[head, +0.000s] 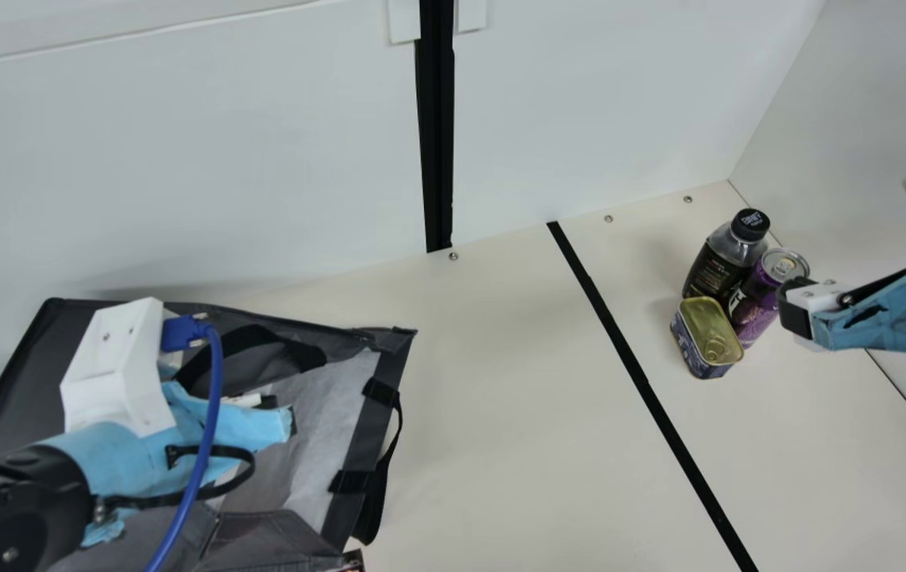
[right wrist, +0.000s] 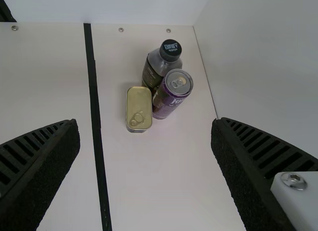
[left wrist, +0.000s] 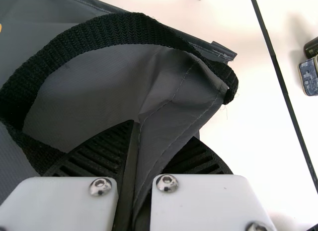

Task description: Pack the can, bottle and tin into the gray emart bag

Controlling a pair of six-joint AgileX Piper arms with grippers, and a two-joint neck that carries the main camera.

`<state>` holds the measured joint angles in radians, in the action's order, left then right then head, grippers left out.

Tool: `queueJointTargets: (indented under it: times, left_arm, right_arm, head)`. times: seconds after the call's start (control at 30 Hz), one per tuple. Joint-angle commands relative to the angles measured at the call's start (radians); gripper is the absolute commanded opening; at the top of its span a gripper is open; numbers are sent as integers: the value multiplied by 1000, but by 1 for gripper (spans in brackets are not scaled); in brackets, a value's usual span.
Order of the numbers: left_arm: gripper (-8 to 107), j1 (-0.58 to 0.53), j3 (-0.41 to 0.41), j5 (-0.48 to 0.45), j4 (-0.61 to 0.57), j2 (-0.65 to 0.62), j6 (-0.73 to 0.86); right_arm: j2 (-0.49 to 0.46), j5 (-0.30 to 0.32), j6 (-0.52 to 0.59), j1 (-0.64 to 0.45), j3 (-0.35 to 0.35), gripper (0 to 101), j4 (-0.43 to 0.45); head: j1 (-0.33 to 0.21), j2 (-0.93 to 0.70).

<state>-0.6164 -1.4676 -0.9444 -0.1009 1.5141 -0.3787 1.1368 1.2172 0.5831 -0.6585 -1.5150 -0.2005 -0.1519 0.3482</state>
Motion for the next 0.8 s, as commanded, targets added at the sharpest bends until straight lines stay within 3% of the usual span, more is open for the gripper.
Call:
queueJointTargets:
  times: [0.0, 0.77]
  left_arm:
    - [10, 0, 0, 0, 0, 0, 0]
    - [10, 0, 0, 0, 0, 0, 0]
  right_arm:
    - [0, 0, 0, 0, 0, 91, 0]
    - [0, 0, 0, 0, 0, 91, 0]
  head:
    - [-23, 1]
    - [-23, 1]
